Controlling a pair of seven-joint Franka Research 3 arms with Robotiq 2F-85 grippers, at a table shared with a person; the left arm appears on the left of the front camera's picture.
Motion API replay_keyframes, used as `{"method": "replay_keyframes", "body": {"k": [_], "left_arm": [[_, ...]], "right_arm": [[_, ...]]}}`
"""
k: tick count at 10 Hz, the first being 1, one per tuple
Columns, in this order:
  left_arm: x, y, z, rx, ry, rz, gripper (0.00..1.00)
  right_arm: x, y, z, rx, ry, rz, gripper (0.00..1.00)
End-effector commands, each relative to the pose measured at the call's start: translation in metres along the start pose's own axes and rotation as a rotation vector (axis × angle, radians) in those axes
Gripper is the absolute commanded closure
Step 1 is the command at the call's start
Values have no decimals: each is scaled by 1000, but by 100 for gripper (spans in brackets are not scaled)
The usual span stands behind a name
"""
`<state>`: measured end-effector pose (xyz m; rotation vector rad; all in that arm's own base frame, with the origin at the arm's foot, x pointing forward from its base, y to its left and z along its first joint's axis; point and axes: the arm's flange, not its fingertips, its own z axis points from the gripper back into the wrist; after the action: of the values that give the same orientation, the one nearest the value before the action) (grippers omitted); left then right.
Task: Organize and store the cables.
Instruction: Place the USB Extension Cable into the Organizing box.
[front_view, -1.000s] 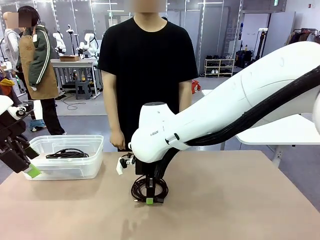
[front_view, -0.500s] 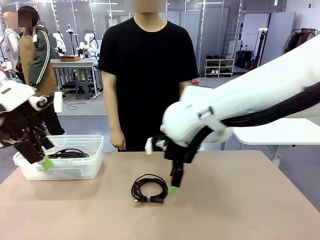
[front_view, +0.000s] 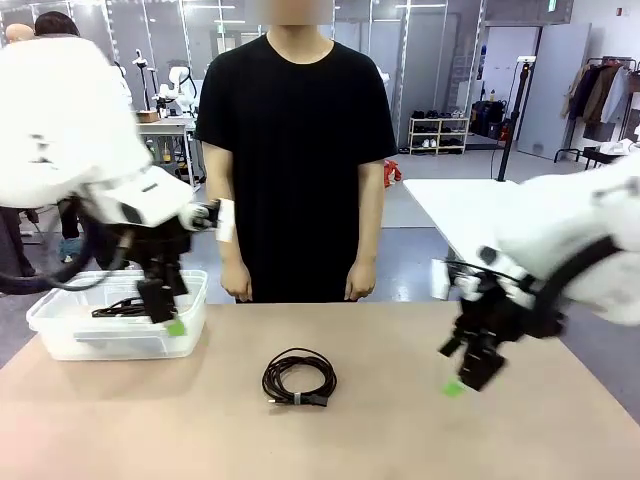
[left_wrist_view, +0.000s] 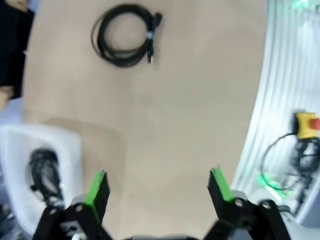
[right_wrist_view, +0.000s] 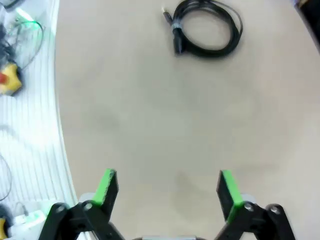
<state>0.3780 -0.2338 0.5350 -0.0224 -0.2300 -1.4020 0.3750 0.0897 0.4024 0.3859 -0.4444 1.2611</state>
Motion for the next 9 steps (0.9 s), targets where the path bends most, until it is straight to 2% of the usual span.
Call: {"method": "replay_keyframes", "body": {"k": [1, 4, 6, 7, 8, 9], "left_arm": [[39, 15, -21, -2, 58, -33, 0], [85, 22, -58, -33, 111, -153, 0], [108, 23, -80, -51, 135, -220, 0], [115, 21, -90, -56, 141, -229, 0], [120, 16, -105, -30, 177, -221, 0], [122, 12, -116, -38, 188, -224, 0]], "right_arm": [[-51, 25, 24, -43, -127, 3, 0], [-122, 53, 53, -92, -311, 3, 0], [-154, 67, 63, -139, -371, -17, 0], [-166, 73, 66, -137, -417, -3, 0], [-188, 86, 65, -125, -517, 42, 0], [-201, 93, 61, -129, -570, 48, 0]]}}
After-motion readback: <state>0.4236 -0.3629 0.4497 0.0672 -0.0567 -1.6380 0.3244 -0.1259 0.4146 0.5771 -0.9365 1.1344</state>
